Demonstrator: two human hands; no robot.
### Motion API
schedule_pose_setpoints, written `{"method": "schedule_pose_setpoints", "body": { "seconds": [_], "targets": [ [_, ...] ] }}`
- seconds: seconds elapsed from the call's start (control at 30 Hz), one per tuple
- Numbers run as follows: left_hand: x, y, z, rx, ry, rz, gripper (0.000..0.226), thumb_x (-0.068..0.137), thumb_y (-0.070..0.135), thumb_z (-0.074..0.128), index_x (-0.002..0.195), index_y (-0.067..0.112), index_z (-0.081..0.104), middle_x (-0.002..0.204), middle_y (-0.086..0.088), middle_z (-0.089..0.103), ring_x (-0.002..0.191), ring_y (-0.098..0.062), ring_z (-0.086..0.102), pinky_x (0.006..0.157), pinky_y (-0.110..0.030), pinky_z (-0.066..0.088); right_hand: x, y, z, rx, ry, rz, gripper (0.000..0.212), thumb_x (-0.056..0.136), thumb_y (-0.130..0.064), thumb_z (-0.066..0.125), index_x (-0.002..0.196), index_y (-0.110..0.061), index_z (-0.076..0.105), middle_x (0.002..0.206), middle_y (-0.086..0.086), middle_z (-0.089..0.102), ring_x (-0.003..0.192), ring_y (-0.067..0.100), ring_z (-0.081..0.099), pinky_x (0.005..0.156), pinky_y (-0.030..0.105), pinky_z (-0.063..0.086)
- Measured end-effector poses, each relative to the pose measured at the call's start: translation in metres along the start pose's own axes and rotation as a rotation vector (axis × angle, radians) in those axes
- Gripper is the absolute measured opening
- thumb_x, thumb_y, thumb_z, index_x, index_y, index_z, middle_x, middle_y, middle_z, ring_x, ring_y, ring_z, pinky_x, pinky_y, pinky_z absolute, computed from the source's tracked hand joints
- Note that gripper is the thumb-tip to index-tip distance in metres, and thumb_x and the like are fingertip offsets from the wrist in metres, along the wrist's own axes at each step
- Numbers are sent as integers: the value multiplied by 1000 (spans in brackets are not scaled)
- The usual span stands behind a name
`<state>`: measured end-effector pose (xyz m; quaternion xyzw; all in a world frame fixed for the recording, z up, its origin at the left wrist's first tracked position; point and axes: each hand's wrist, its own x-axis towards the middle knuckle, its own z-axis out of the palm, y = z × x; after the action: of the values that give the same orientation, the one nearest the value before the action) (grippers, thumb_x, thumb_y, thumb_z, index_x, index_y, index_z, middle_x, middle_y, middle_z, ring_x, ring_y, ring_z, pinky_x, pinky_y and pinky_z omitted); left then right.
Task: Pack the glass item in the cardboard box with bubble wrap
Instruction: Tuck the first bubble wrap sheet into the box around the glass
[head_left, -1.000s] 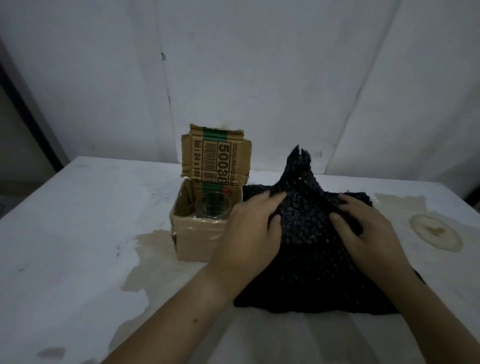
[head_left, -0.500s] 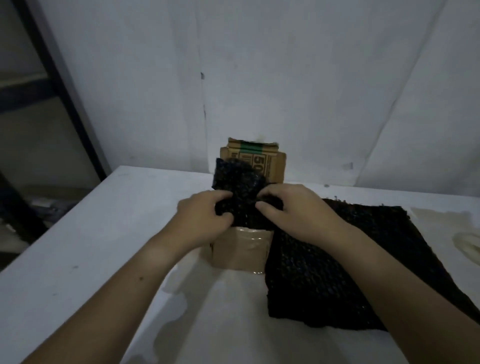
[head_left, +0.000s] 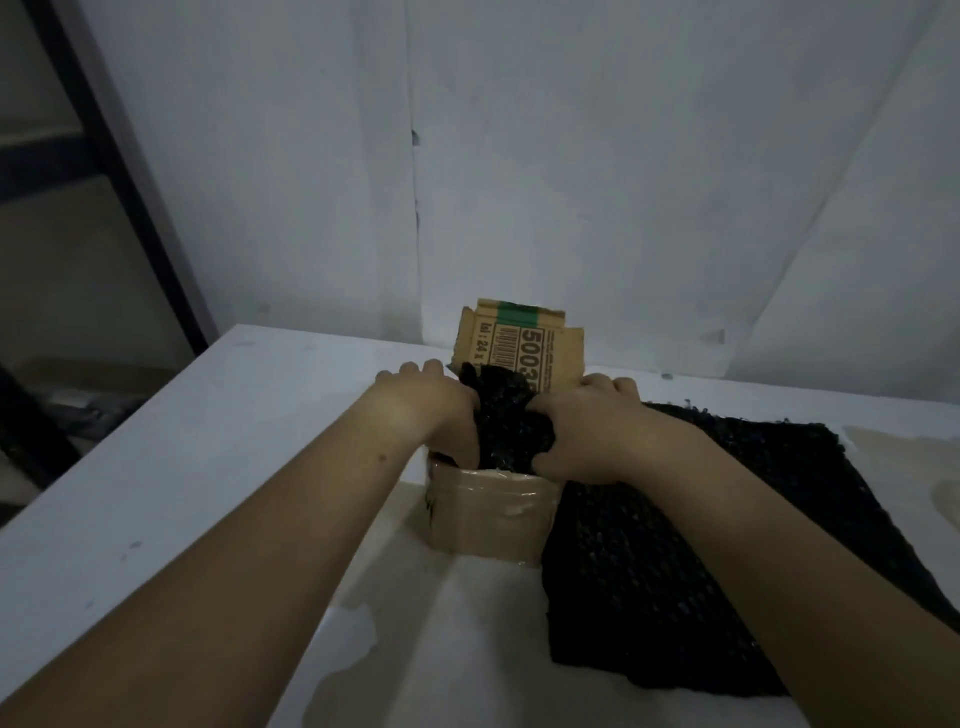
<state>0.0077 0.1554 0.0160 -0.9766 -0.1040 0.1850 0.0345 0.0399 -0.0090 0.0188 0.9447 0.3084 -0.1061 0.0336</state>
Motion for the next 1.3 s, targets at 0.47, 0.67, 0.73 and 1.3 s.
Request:
{"method": "schedule_pose_setpoints", "body": {
  "seconds": [0.47,0.67,0.73,1.3],
  "targets": [
    [-17,-27,1,-576,-3,257,66,81,38,66,142,38,42,137,10,42,119,-12,46,89,-20,39,14,5,6,11,52,-95,62,74,-52,71,131,-32,53,120,1,57,120,28,44,100,42,31],
    [-11,-24,17,-567,-45,186,73,77,32,70,144,30,42,121,6,58,105,-14,59,94,-32,51,-11,32,-3,381,192,-148,70,67,-61,77,129,-39,55,125,-15,59,114,8,54,99,35,46],
    [-8,-22,16,-499,-61,157,74,75,35,71,143,32,41,123,5,59,105,-16,59,93,-34,52,-19,38,-2,369,273,-138,53,73,-56,73,121,-39,58,117,-15,62,107,8,57,94,36,50],
    [2,-10,10,-211,-63,156,27,83,40,67,101,20,64,96,0,64,77,-12,56,60,-24,44,4,2,-3,116,-69,-21,23,97,-38,31,107,-25,46,120,12,43,121,30,30,96,41,21]
  ]
}}
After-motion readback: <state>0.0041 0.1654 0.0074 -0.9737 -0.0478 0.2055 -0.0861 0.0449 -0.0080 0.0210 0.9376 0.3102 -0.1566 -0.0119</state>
